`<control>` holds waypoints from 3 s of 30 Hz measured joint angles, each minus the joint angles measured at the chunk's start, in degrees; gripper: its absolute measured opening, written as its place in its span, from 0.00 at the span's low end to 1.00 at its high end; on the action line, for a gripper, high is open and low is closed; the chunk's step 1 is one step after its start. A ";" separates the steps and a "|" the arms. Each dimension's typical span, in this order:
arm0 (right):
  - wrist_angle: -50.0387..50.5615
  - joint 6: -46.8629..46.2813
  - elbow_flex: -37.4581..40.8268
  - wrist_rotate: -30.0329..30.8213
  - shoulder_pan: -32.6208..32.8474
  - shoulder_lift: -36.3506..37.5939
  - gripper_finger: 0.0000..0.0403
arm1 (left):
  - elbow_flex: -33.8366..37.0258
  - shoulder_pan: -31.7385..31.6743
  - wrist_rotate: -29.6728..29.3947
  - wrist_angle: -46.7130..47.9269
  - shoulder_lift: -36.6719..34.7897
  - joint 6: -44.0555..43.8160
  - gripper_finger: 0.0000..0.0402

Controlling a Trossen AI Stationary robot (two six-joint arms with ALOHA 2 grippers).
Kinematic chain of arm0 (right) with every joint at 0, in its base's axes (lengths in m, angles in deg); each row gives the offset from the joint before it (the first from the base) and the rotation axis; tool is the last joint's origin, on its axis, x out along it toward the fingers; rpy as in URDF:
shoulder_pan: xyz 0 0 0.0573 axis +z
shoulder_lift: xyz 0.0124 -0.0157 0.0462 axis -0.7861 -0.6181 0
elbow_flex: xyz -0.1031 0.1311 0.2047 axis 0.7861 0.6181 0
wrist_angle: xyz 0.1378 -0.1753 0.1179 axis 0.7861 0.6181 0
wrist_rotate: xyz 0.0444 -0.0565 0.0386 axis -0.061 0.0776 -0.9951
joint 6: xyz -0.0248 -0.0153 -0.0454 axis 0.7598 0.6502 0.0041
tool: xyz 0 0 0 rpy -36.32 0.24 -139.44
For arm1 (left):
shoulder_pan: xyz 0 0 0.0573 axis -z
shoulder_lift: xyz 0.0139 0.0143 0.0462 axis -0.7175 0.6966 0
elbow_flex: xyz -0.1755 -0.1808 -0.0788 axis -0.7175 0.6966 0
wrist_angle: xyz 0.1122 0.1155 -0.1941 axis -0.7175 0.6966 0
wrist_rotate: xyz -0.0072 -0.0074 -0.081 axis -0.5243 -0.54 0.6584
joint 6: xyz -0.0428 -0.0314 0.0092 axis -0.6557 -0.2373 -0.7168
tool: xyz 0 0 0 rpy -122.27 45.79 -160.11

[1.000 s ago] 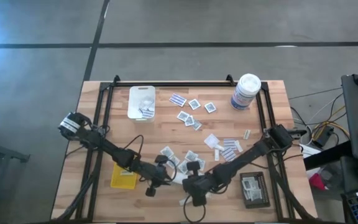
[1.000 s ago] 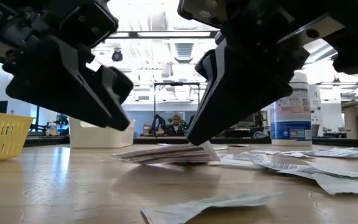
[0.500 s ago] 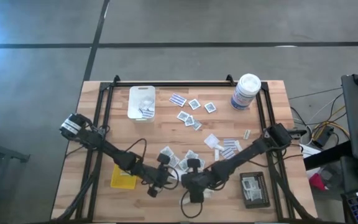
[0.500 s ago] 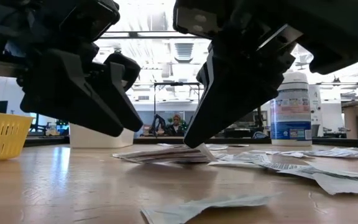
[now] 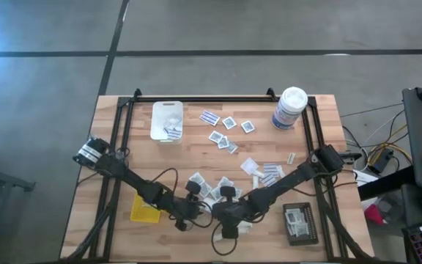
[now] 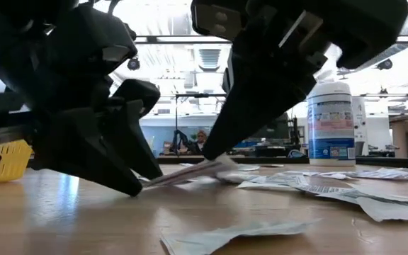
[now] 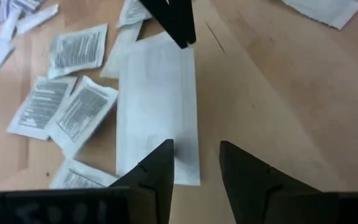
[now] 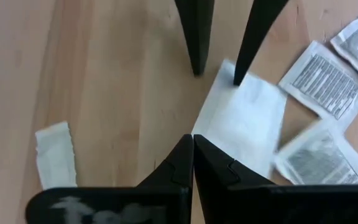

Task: Pick & Place First Aid Supplies
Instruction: Put the blue bandage into the white bin

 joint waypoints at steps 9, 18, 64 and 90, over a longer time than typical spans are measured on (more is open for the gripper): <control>0.18 -0.13 -0.53 0.00 -0.06 0.04 0.02 | -1.64 0.50 -6.78 0.05 0.82 0.87 0.31; 0.11 -3.04 -1.15 0.00 -0.06 0.04 0.02 | -1.52 0.55 -8.61 0.10 0.82 0.26 0.30; 14.50 -12.51 -1.85 3.61 1.03 11.35 0.22 | -2.15 1.11 -8.67 9.90 -7.64 -13.85 0.00; 21.09 -27.55 0.13 8.31 7.55 11.03 0.14 | 11.00 -4.31 -16.31 25.84 -43.76 -20.60 0.00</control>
